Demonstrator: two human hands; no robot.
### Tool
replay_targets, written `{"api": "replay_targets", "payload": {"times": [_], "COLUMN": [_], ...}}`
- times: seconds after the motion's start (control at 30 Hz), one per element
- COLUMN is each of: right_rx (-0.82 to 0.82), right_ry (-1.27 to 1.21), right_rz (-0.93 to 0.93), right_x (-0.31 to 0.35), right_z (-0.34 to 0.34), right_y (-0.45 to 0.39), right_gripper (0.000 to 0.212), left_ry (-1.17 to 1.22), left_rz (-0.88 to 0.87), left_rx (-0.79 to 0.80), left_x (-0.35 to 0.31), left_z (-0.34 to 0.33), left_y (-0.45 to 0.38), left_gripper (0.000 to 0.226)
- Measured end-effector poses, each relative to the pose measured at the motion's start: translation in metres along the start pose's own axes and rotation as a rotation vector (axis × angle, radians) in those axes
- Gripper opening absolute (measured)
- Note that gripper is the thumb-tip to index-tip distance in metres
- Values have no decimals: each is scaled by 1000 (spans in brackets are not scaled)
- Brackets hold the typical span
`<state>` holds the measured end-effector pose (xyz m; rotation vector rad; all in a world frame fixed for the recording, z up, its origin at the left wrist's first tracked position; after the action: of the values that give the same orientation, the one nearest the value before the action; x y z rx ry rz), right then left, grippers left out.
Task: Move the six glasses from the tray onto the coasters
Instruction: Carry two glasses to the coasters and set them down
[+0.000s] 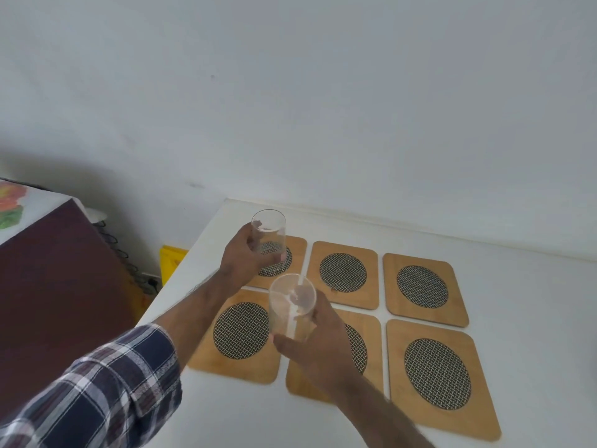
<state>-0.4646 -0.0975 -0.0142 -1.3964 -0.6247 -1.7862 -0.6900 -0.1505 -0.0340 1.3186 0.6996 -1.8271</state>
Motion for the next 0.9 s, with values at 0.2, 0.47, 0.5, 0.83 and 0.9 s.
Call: {"api": "replay_targets", "payload": {"times": [0.2,0.47,0.5,0.83,0.9], "right_rx": [85,135,139,156,156], "right_ry": [-58,-38,-36,-27,-15], "right_rz": [-6,-13,-17,-25,-30], "right_x": [3,2,1,6,7], "right_z": [-51,-85,-87,-85,-78], "right_y": [-8,-19,-18,-9,-2], "right_gripper": [67,66,66,71,80], "left_ry": [47,77,78,126,97], "left_rz": [20,57,57,72,70], "left_rx": [48,-65,-84,-354,-391], "left_x": [8,19,19,12,15], "left_z": [16,55,59,94,98], "left_y": [19,45,48,88,107], "left_gripper": [110,102,96,33,31]}}
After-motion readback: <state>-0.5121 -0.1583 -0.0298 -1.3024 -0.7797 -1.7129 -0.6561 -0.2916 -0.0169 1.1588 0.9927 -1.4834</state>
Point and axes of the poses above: each hand's wrist, its own y-axis away from the middle knuckle, its own z-axis out of the back of the hand, x = y × z, the point moved 9 cm from there along -y, towards the middle knuckle, and after that the axes turned 2 degrees about -z, right-handed, at the moved point
